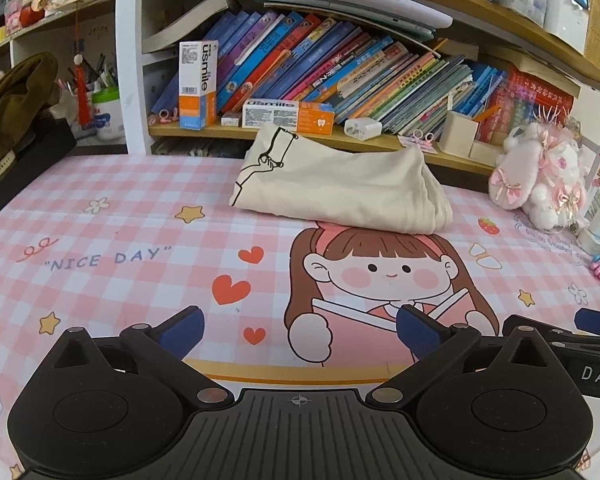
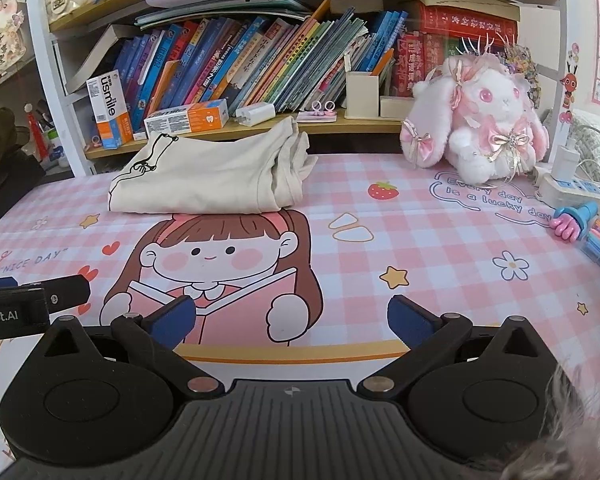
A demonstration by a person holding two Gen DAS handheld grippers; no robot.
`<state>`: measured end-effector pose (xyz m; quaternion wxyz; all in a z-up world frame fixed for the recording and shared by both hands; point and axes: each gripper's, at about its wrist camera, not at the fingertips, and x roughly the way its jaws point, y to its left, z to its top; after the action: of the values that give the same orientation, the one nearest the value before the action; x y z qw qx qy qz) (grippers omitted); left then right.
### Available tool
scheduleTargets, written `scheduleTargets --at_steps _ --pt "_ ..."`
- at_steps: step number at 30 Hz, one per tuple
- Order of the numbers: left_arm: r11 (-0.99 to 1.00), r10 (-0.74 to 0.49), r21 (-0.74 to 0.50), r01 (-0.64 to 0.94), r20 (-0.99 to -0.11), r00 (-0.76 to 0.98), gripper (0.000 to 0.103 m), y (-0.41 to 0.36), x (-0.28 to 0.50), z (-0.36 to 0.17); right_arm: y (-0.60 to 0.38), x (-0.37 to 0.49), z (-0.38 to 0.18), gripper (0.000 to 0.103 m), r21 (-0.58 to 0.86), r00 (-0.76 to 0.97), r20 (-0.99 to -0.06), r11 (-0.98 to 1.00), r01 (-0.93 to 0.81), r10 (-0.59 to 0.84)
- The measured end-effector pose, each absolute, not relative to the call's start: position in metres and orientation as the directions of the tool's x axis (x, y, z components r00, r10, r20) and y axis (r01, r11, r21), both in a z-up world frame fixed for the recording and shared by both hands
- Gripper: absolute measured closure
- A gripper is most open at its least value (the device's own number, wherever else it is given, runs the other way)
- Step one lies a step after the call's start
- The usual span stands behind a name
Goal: Fold clothes
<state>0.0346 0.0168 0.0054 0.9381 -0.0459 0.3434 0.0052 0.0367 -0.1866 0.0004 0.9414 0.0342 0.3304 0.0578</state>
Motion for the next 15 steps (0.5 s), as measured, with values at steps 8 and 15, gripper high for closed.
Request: scheduleTargets --at_steps 8,15 --pt "0.995 -0.018 -0.085 -0.048 -0.646 0.763 0.0 0.017 0.0341 0.0045 -0.1867 0.0366 0.0006 0.0 0.104 0.774 -0.62 0.991 -0.085 0.131" --pt "0.995 -0.017 -0.083 -0.047 -0.643 0.765 0.0 0.0176 0.0331 0.0044 -0.1862 0.0373 0.0004 0.0 0.104 0.773 -0.62 0.991 -0.089 0.134"
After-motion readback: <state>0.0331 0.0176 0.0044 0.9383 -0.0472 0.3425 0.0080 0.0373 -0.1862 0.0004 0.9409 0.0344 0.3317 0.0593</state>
